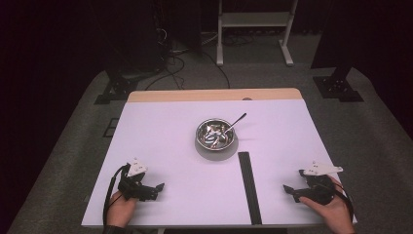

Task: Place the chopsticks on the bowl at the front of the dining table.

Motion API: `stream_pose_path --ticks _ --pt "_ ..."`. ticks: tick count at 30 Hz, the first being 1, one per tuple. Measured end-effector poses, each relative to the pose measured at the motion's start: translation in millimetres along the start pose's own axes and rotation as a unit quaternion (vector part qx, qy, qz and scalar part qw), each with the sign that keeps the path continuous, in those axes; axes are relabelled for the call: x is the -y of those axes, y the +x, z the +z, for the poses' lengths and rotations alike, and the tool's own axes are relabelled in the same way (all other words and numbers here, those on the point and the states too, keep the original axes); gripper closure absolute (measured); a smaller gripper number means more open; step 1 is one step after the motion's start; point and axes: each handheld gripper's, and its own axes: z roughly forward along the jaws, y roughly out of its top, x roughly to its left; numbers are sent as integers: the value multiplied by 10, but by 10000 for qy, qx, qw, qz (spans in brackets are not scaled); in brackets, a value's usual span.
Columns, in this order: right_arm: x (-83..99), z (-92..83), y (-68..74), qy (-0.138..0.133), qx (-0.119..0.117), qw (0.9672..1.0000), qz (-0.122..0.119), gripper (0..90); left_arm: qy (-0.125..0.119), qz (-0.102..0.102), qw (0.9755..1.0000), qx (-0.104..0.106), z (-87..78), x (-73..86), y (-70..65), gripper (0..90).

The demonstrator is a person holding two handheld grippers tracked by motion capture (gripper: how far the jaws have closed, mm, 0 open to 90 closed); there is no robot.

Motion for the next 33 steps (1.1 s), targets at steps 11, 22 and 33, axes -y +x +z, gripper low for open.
stream_pose_path --ticks 11,22,33 --pt "-5 -1 0 14 -1 10000 -3 129 -1 0 10000 -1 0 0 0 0" --pt "-10 -7 -6 5 -12 10000 12 134 0 -2 10000 7 1 -1 1 0" --pt "-59 5 -6 -32 -43 10000 -16 134 0 -1 10000 6 1 0 1 0"
